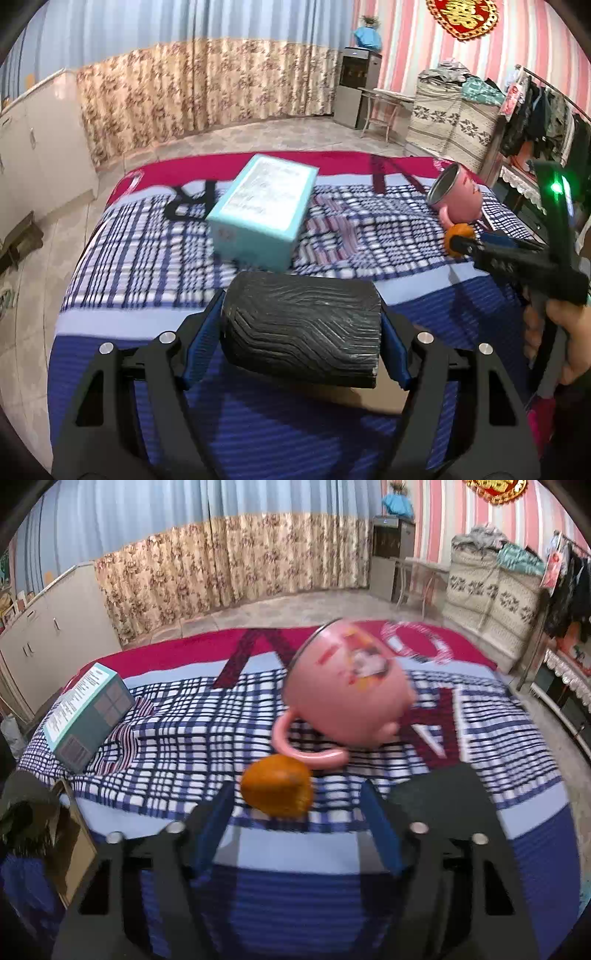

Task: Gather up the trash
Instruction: 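Grasp the orange ball with the right tool while the left tool grasps the black ribbed pad, then carry the ball and pad over the wastebasket and open both tools to drop them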

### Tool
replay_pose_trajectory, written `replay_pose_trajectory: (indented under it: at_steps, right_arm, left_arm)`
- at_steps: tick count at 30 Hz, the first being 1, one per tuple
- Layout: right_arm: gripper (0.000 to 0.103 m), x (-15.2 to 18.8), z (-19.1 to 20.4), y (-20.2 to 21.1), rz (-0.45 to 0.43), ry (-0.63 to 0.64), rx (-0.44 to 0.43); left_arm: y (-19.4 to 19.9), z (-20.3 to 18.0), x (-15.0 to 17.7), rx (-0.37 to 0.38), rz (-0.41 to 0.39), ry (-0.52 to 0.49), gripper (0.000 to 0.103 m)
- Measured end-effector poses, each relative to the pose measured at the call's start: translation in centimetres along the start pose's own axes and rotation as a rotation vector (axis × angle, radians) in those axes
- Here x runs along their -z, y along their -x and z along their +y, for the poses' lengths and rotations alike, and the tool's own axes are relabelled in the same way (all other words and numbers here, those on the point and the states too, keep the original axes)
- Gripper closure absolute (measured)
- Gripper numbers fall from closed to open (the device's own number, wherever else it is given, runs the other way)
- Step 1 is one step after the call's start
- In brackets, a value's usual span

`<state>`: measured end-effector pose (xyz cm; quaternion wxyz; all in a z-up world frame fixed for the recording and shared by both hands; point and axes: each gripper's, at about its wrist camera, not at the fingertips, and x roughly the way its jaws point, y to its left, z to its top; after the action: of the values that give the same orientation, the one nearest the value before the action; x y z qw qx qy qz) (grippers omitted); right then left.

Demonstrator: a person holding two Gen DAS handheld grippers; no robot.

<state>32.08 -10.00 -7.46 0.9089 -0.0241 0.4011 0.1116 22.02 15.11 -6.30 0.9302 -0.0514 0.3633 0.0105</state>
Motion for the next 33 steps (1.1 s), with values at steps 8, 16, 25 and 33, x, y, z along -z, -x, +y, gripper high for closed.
replay_pose_trajectory:
  at_steps: [8,16,25,33]
  right_arm:
    - [0.078,1.3,0.0,1.8,-0.022,0.003,-0.057]
    - [0.079,4.1,-6.5,10.7,-0.145,-0.059,-0.006]
    - [0.079,9.9,-17.3,19.5,-0.192,-0.189,0.166]
    - [0.079,15.2,-26.5,25.7,-0.237,-0.299,0.382]
  left_arm:
    - [0.8,-0.5,0.1,0.01,-0.024,-0.017,0.031]
    - [2.1,-6.3,-0.8,0.066,-0.05,-0.069,0.031]
    - [2.7,-16.3,-0.6,0.201,-0.067,-0.146,0.031]
    - [2.8,-25.3,0.2,0.312,-0.056,-0.212,0.031]
